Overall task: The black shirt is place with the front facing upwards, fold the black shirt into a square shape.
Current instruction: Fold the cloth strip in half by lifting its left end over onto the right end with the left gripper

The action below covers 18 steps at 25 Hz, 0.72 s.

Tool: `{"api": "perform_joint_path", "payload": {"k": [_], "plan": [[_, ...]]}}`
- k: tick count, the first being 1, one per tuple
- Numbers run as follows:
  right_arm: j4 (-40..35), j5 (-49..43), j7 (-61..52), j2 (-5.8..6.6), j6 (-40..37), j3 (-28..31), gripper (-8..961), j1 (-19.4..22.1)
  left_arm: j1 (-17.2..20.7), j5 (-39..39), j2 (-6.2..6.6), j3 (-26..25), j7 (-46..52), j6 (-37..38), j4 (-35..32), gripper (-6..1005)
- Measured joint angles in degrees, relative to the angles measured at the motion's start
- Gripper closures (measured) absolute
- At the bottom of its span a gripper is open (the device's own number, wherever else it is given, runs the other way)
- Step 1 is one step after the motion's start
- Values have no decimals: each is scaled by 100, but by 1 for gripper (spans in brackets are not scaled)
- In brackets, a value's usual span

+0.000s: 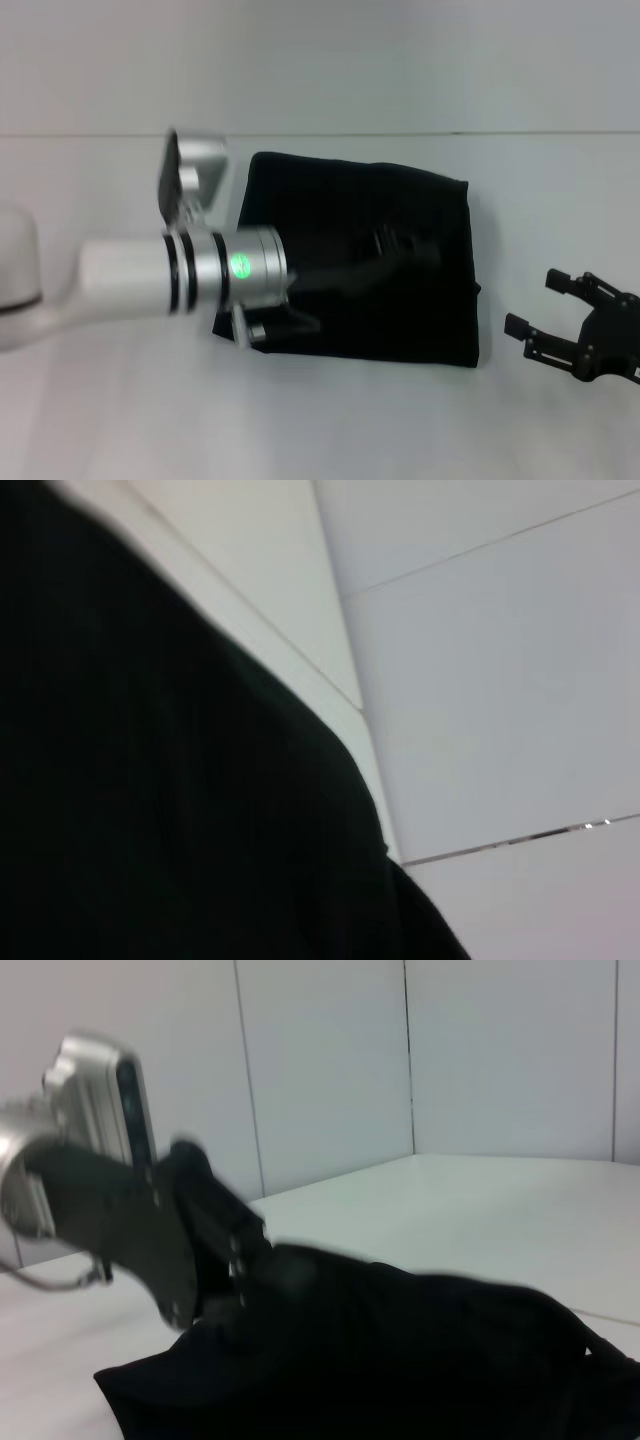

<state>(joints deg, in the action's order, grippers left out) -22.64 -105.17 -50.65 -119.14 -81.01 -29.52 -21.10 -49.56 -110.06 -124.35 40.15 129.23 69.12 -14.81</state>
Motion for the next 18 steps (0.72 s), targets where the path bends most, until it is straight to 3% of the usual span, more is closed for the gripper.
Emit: {"api": "perform_joint_path", "payload": {"k": [9,18], "plan": [[64,13,72,-68,256,-28,26,-295,34,69,14,0,-250,38,147,958],[546,134,362,-100,1598,4,26,-1213,79,73,23,20,-258,154,96,957]]}}
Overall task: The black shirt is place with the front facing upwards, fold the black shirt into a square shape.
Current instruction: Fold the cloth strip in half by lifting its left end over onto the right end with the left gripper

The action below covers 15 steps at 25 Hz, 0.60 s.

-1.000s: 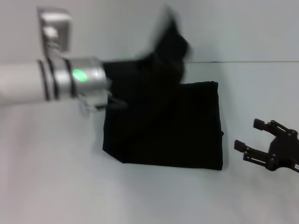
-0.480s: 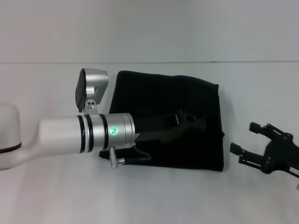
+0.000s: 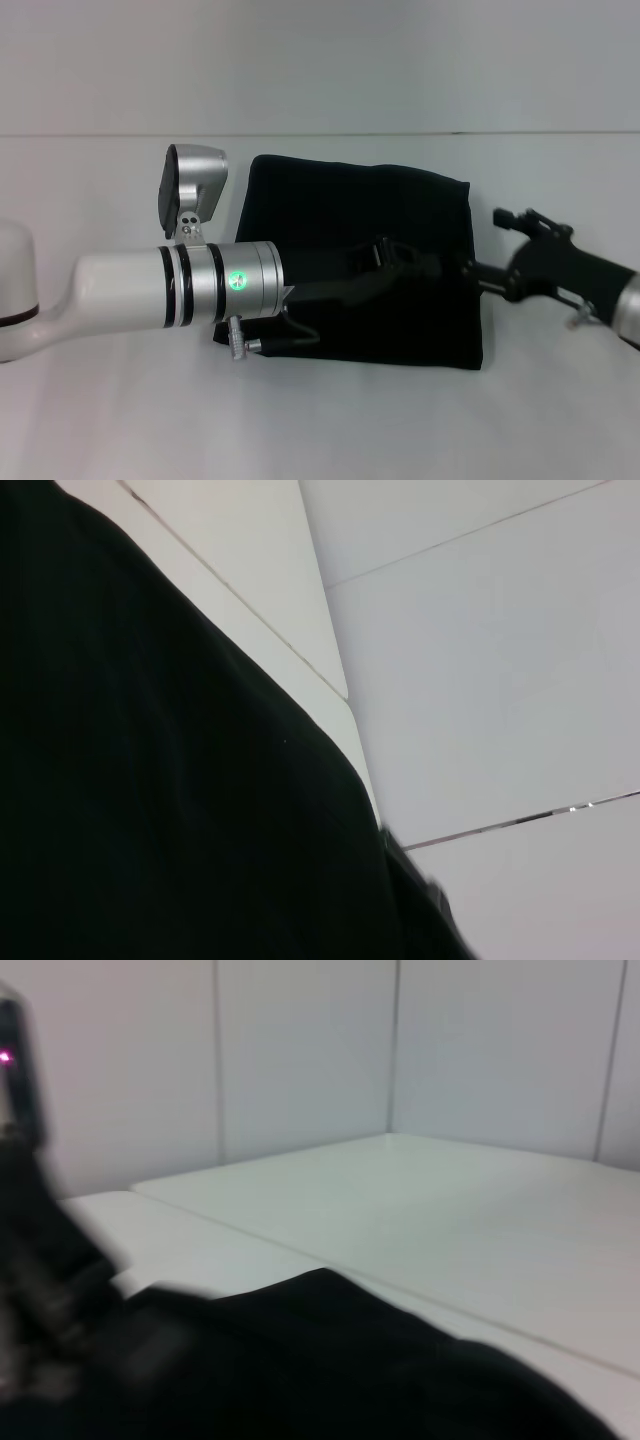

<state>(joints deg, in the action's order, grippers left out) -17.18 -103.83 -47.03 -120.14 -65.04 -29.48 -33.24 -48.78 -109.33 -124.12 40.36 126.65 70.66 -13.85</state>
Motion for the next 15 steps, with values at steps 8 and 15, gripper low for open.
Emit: {"api": "perform_joint_path", "payload": {"k": [8,15], "plan": [[362,590,248,-20,1410,0,26,-803,43,-7,-4,6,-63,1,12,956],[373,1222,715,-18,1563,-4,26,-962,51,-33,-30,22,-296,-235,188,955]]}}
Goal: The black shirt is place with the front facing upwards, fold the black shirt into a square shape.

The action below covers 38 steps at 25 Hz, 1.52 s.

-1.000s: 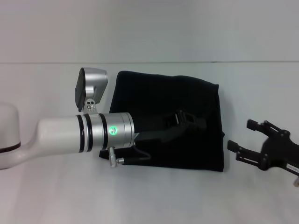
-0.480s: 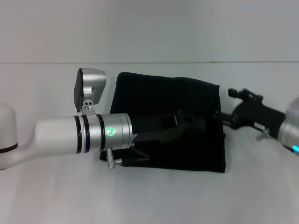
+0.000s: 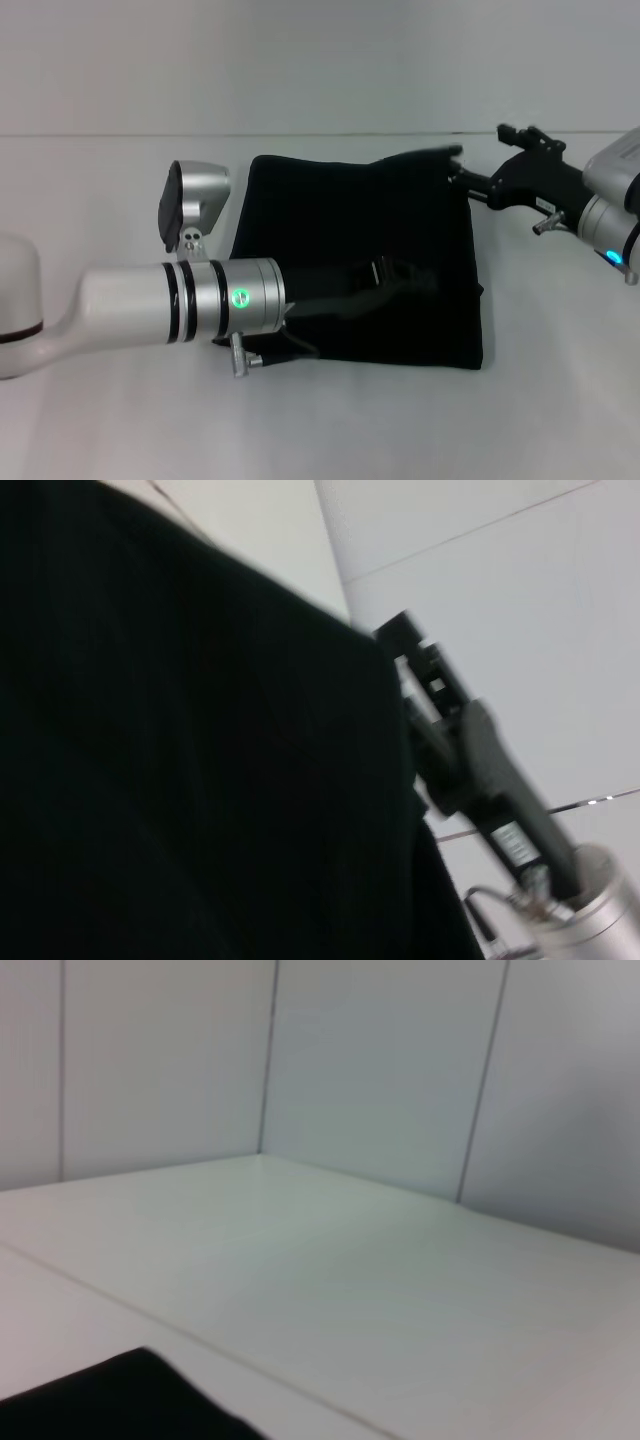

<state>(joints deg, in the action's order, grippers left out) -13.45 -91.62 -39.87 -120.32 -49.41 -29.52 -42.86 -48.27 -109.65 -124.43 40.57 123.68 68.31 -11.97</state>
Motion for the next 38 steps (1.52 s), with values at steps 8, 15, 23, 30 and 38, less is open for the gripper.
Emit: {"api": "perform_joint_path", "payload": {"k": [8,15,23,30,38], "plan": [[-32,272,63,17,243,-2,26,79,-78,-3,-20,13,-243,-463,295,955],[-42,1317,199,51,341,55,26,417,-186,-3,-26,100,-383,-46,456,940],[-31,1792,207,58,68,55,26,716,-98,63,-3,23,-344,774,444,751],[30,1642,155,48,-1245,-756,26,1038,259,134,89,37,-150,1152,-47,438],[278,1003,135,36,-1316,-1547,26,1143,846,138,610,9,719,517,-627,247]]}}
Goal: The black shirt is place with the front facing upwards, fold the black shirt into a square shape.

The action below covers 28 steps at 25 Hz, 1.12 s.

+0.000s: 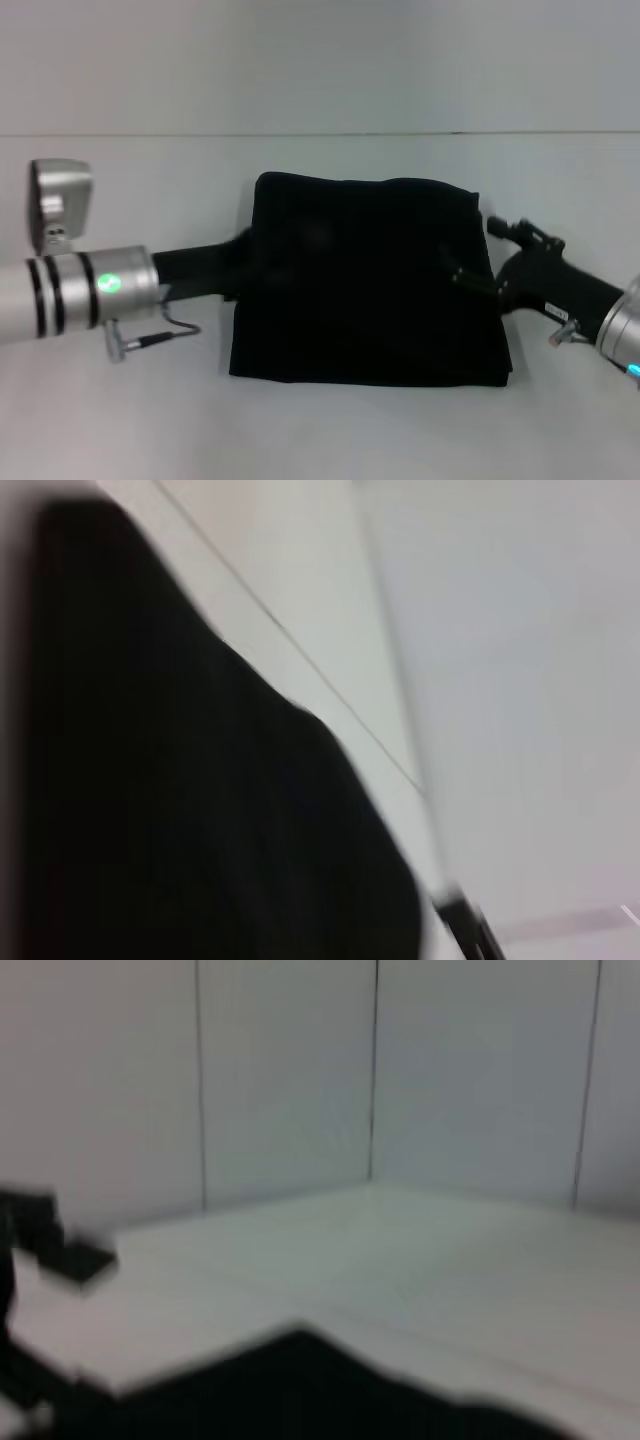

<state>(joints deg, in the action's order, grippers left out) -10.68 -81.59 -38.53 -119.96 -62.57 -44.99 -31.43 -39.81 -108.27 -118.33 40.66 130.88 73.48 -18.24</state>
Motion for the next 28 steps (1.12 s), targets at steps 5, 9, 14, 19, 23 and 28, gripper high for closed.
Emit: {"api": "perform_joint_path", "payload": {"k": [5,9,14,19,23,28], "plan": [[123,-6,-2,-3,780,0,26,-29,85,8,225,-60,92,-471,0,82],[122,5,-67,-2,952,32,26,-28,27,9,305,-97,102,-852,-3,36],[-47,5,-296,64,397,31,26,140,-103,-35,381,-107,142,-1453,-10,46],[-472,-455,-1034,250,-1005,-28,26,666,-273,-148,496,112,260,-1787,36,57],[-536,-883,-1140,333,-1538,-30,26,957,-293,-151,457,274,264,-1854,47,65],[-544,-1265,-1118,334,-1523,6,26,1090,-309,-154,353,523,290,-1903,53,75]]}}
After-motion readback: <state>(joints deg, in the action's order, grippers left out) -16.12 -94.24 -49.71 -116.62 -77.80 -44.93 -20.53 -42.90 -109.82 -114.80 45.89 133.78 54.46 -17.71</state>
